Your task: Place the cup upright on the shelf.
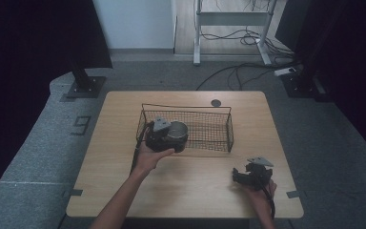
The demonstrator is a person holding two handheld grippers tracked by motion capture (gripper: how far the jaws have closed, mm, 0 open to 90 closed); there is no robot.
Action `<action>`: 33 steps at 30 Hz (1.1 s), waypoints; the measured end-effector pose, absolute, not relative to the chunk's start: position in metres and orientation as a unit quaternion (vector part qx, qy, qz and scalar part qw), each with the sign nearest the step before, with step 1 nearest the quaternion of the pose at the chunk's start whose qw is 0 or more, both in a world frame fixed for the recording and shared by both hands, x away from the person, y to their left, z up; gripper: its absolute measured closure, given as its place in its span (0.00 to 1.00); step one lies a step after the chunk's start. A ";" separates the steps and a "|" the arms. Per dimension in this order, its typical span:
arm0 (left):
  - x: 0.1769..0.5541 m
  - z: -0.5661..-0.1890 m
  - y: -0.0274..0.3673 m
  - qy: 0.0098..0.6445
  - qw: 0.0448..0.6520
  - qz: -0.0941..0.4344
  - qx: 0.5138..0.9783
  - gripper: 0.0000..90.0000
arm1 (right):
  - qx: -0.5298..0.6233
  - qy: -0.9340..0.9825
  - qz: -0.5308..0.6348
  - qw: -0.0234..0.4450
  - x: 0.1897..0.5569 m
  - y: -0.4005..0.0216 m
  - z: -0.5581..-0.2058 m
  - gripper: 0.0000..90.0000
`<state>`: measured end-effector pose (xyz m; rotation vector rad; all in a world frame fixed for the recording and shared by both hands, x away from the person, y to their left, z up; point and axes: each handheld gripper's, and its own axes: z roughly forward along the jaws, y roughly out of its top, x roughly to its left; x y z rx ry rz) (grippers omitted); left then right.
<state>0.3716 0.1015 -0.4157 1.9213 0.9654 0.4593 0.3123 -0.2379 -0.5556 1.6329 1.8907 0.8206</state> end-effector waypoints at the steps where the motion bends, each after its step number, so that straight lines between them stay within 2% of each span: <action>1: 0.372 -0.415 0.102 0.392 0.455 0.185 0.778 0.19 | 0.601 0.695 0.302 0.253 0.312 -0.238 -0.556 0.06; 33: 0.400 -0.407 0.098 0.406 0.458 0.177 0.771 0.19 | 0.600 0.696 0.302 0.254 0.312 -0.238 -0.556 0.06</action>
